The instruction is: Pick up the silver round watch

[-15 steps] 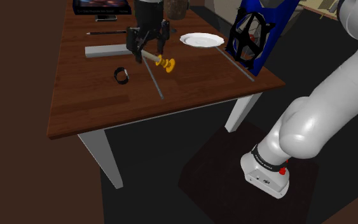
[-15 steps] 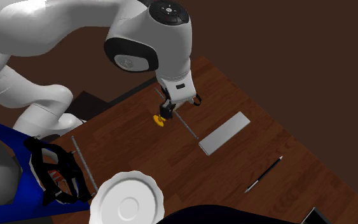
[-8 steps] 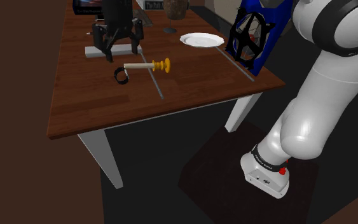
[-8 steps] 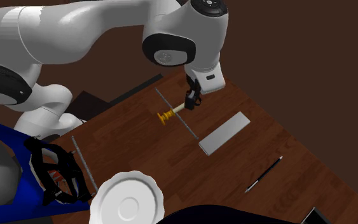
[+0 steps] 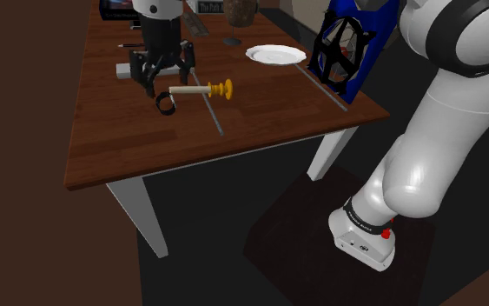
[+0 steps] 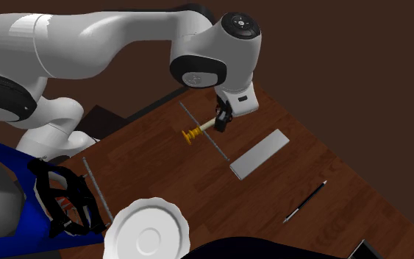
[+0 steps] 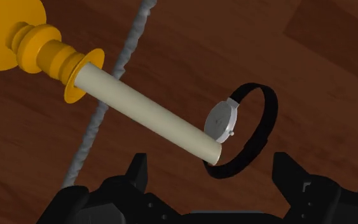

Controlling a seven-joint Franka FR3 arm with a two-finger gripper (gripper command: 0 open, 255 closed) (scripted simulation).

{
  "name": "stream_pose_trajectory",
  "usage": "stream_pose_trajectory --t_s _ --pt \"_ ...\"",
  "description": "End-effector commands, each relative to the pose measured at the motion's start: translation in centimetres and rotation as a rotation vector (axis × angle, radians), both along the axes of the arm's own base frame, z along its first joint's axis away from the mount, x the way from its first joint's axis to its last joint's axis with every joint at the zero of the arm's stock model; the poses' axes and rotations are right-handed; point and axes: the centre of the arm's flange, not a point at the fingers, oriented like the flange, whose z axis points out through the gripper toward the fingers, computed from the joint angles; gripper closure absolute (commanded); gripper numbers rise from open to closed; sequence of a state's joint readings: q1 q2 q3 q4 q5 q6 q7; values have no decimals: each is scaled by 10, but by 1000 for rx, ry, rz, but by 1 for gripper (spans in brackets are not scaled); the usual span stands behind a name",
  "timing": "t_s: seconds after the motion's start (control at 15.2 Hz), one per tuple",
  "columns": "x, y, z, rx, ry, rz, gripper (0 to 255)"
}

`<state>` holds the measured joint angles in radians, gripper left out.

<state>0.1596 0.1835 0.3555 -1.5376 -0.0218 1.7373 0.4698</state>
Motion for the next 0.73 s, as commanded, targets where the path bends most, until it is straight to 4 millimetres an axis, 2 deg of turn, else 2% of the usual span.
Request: stream_pose_trajectory --t_s 0.0,0.59,0.66 --pt "0 0 -2 0 -1 0 255" --pt "0 1 -1 0 0 0 255" --pt "0 1 4 0 0 0 255"
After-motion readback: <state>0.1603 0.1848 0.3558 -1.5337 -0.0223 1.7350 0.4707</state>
